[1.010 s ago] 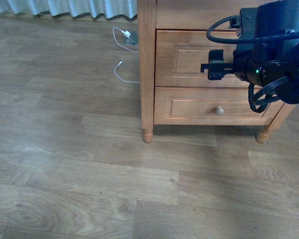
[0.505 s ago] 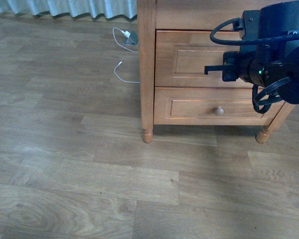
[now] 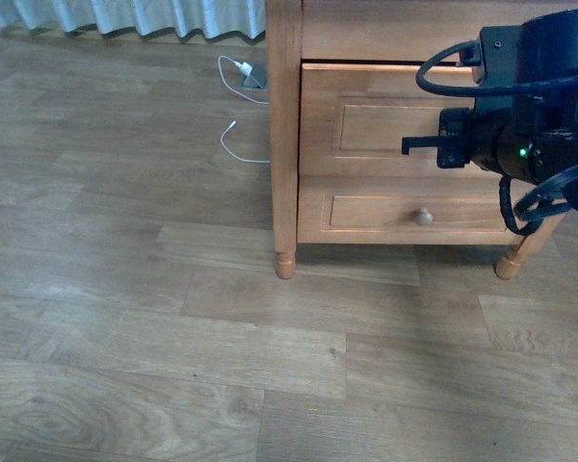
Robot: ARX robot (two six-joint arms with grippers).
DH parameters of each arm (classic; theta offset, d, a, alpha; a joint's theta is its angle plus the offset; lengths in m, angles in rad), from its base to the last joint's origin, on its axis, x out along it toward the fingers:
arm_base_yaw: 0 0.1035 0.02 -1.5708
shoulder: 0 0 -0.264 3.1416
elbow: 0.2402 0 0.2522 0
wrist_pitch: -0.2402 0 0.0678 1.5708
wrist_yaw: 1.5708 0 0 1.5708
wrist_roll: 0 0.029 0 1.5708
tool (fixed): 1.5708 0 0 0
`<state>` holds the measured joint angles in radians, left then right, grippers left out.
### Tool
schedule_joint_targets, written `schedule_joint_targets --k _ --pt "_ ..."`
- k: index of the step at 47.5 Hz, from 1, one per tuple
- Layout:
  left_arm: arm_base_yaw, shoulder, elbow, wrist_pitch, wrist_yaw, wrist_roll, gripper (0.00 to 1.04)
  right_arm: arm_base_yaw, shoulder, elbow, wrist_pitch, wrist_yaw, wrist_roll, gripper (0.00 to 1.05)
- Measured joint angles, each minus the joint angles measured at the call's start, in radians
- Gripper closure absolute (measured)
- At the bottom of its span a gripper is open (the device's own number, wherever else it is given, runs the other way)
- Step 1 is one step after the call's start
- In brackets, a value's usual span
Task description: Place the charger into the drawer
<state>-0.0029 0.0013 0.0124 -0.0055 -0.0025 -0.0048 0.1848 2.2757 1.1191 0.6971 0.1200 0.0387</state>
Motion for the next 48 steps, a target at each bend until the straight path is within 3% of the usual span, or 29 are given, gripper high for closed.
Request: schedule_joint_targets --k 22,29,34,37,48 --pt "0.0 0.0 0.0 0.0 0.0 0.0 0.06 0.013 -0.278 -0.382 -0.023 -0.085 0.087 0.84" --pt "0.0 0.0 0.0 0.0 0.0 0.0 0.06 0.032 -0.379 -0.5 -0.026 -0.172 0.113 1.03" --pt "0.0 0.0 0.0 0.0 0.0 0.0 0.06 0.055 -0.4 -0.557 -0.025 -0.199 0.119 1.03" --pt "0.0 0.0 0.0 0.0 0.0 0.0 0.06 0.057 -0.413 -0.579 -0.025 -0.199 0.121 0.95" --pt "0.0 0.0 0.0 0.0 0.0 0.0 0.06 -0.01 -0.71 -0.642 -0.131 -0.197 0.15 0.43"
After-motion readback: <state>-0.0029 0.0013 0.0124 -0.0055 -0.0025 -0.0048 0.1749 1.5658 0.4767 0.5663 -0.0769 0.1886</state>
